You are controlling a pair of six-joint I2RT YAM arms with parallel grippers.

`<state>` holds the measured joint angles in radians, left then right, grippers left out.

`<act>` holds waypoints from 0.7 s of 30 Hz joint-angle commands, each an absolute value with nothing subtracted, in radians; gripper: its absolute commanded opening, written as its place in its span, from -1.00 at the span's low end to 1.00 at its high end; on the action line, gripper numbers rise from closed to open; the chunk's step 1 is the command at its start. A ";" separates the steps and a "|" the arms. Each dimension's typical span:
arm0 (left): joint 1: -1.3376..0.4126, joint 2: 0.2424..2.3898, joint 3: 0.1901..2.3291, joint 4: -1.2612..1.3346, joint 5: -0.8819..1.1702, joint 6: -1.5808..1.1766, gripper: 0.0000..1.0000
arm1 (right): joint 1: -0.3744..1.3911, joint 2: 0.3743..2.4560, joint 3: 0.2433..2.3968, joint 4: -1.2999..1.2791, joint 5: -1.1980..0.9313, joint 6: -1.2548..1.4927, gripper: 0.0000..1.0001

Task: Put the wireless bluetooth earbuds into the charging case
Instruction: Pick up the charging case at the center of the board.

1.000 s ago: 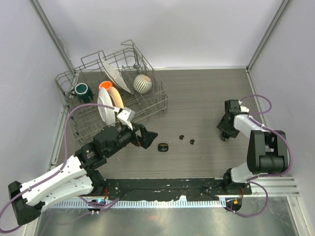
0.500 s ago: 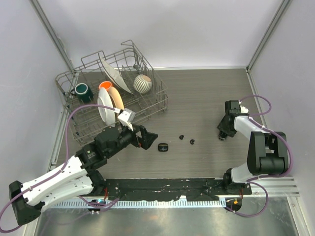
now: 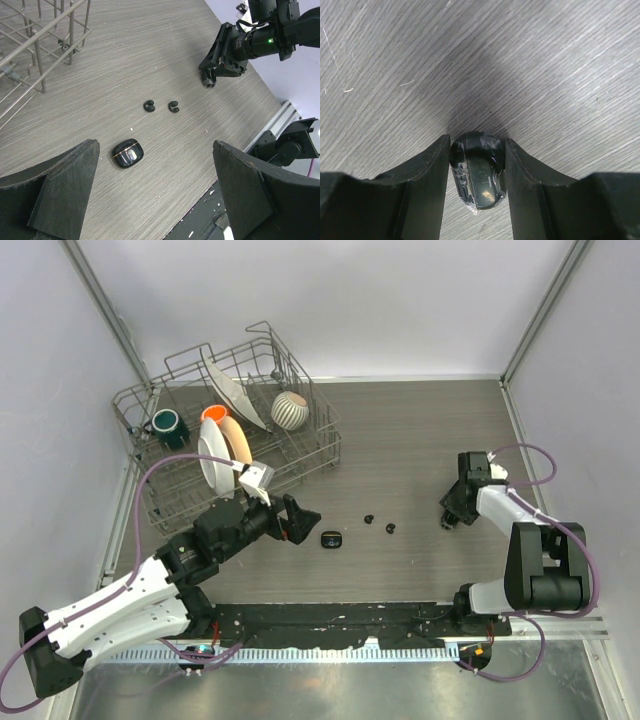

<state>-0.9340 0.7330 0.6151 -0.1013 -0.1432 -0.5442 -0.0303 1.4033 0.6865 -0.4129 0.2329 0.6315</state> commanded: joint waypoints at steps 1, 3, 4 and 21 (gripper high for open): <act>-0.934 0.724 0.643 -0.049 -0.164 -0.577 1.00 | -0.029 1.370 0.620 -0.434 0.213 0.762 -0.38; -0.934 0.721 0.638 -0.049 -0.163 -0.584 1.00 | -0.029 1.355 0.608 -0.417 0.193 0.781 -0.34; -0.934 0.715 0.635 -0.040 -0.161 -0.594 1.00 | -0.029 1.351 0.606 -0.416 0.199 0.781 -0.32; -0.934 0.713 0.577 0.040 -0.130 -0.606 1.00 | -0.029 1.350 0.657 -0.448 0.192 0.612 0.28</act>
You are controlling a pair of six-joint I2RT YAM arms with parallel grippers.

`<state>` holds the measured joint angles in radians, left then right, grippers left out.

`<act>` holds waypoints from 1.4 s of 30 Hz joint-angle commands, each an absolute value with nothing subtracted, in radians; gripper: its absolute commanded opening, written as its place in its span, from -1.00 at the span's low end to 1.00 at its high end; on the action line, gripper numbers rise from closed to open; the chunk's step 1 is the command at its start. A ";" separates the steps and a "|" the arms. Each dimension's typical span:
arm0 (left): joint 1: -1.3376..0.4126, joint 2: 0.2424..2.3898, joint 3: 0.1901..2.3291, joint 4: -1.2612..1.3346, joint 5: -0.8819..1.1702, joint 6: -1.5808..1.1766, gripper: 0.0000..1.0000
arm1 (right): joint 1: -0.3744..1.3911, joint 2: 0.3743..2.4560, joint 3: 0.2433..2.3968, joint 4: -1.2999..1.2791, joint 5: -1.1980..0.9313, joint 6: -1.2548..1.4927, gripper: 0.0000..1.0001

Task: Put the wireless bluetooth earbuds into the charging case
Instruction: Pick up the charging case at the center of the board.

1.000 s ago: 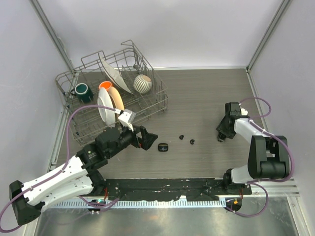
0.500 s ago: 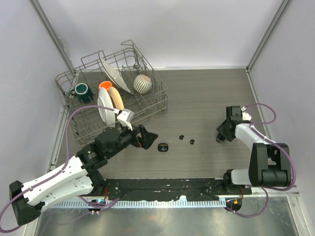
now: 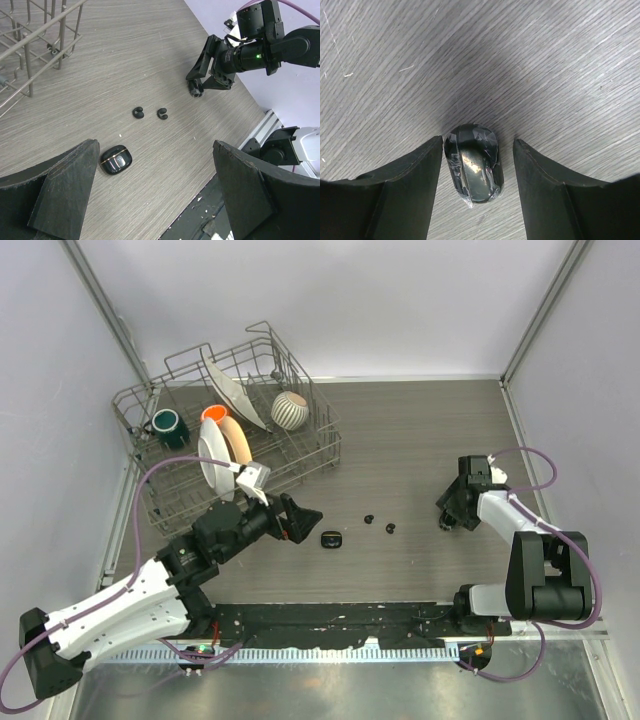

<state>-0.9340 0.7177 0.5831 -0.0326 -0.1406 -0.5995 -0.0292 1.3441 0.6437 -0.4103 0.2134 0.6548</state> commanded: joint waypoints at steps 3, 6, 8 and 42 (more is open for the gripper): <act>-0.934 0.716 0.572 0.051 -0.124 -0.606 0.99 | -0.029 1.345 0.646 -0.436 0.167 0.584 0.28; -0.936 0.718 0.561 0.074 -0.097 -0.604 0.99 | -0.029 1.350 0.641 -0.420 0.140 0.565 0.28; -0.934 0.721 0.557 0.094 -0.069 -0.604 1.00 | -0.029 1.355 0.638 -0.413 0.135 0.563 0.15; -0.934 0.943 0.473 0.711 -0.138 -0.497 0.99 | 0.466 0.782 0.727 -0.276 0.129 1.552 -0.98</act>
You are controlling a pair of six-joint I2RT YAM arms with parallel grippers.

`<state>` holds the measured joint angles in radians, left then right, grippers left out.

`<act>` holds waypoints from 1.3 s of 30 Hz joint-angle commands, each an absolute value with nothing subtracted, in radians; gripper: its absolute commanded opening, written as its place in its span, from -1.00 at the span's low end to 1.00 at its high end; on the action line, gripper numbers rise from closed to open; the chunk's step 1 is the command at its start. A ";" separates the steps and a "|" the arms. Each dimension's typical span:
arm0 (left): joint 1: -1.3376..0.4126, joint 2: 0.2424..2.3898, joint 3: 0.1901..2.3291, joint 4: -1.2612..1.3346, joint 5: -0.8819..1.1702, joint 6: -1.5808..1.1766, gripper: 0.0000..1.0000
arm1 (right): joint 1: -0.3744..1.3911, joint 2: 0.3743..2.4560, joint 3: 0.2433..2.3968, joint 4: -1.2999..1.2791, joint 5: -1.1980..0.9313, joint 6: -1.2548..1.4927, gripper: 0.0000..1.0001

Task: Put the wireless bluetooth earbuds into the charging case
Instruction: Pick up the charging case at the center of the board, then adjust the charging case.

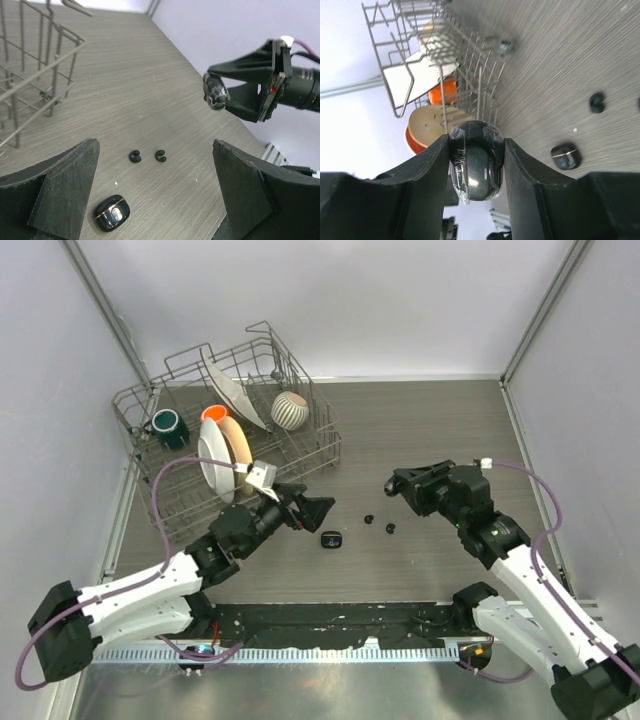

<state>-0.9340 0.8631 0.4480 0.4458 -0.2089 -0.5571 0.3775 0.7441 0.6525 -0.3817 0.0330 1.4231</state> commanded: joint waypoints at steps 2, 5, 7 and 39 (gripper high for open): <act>-0.936 1.000 0.472 0.791 -0.118 -0.489 0.97 | 0.527 0.813 0.735 -0.246 0.147 1.571 -0.98; -0.936 1.035 0.492 0.833 -0.088 -0.486 0.93 | 0.599 0.839 0.739 -0.187 0.196 1.601 -0.98; -0.937 1.061 0.491 0.865 -0.065 -0.483 0.92 | 0.632 0.847 0.738 -0.169 0.227 1.621 -0.98; -0.959 1.347 0.506 1.259 -0.103 -0.442 0.06 | 0.811 0.963 0.764 -0.005 0.186 1.646 -0.98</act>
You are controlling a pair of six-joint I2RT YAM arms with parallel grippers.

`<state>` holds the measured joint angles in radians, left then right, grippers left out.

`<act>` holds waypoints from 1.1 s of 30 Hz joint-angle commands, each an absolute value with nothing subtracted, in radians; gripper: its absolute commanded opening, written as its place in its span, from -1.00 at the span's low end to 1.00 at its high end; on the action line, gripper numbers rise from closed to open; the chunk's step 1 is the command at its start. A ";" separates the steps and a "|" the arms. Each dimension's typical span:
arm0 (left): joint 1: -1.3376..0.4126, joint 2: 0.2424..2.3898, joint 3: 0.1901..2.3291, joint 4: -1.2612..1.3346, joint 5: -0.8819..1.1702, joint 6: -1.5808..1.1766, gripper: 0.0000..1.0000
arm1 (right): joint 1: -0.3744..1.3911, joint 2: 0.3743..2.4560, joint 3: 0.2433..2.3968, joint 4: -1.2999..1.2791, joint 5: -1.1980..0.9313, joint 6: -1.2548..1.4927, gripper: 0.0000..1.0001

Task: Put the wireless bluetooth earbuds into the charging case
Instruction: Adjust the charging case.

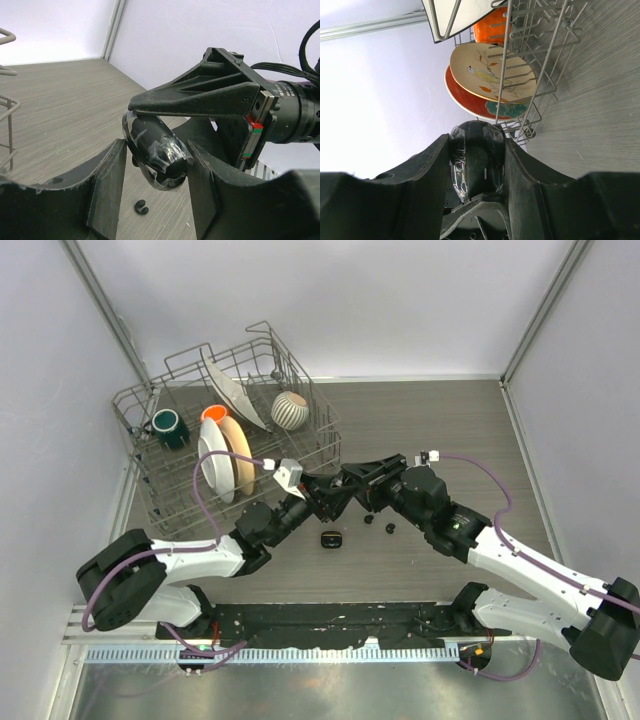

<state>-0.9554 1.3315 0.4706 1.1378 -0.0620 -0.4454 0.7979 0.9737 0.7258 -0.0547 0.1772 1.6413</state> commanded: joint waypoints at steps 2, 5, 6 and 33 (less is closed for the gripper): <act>-0.959 1.347 0.506 1.264 -0.112 -0.442 0.00 | 0.811 0.962 0.761 -0.006 0.187 1.646 -0.98; -0.959 1.347 0.503 1.269 -0.118 -0.440 -0.14 | 0.813 0.957 0.755 -0.006 0.187 1.646 -0.98; -0.959 1.345 0.503 1.270 -0.120 -0.440 -0.20 | 0.813 0.956 0.756 -0.005 0.189 1.644 -0.98; -0.931 0.928 0.453 0.787 0.107 -0.173 -1.00 | 0.813 0.996 0.937 0.008 -0.179 1.167 0.43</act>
